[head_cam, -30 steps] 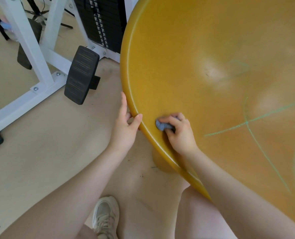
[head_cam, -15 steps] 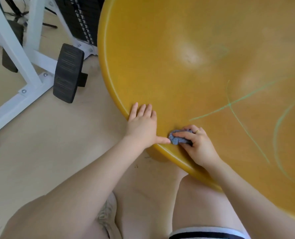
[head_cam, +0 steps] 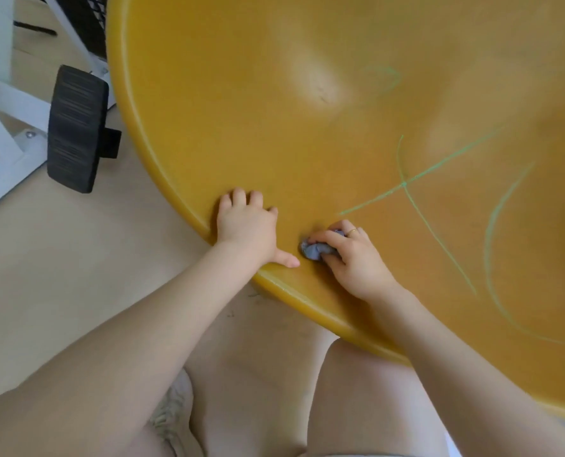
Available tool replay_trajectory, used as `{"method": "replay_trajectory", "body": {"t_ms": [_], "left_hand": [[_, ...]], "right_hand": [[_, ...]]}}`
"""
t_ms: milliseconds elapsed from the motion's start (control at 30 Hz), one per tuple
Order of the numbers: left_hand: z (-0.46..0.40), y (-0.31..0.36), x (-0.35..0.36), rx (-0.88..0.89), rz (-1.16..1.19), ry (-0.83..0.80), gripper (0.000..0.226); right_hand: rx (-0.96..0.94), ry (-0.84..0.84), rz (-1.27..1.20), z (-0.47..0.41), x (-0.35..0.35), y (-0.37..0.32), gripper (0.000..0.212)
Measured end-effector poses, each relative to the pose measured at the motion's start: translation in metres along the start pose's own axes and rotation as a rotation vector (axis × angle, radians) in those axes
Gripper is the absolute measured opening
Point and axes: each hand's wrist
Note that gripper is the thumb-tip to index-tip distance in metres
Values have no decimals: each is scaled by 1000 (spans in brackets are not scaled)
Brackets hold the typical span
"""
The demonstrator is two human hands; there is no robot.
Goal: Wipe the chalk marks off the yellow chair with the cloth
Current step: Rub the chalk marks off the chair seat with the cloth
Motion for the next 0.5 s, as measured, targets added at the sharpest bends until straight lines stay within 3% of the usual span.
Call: {"method": "replay_trajectory", "body": {"t_ms": [200, 400, 500], "left_hand": [[-29, 17, -5, 82, 12, -135, 107], [-32, 16, 4, 69, 28, -194, 104], [-30, 16, 3, 65, 36, -195, 104]], "right_hand": [[-25, 25, -5, 4, 2, 14, 33], [269, 186, 157, -91, 0, 53, 38], [275, 204, 131, -84, 5, 48, 35]]}}
Point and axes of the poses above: each hand's wrist, its own z-axis away from the middle knuckle, its own x-axis out of the palm, y = z × x, and after that the axes turned 5 degrees about z, right-handed
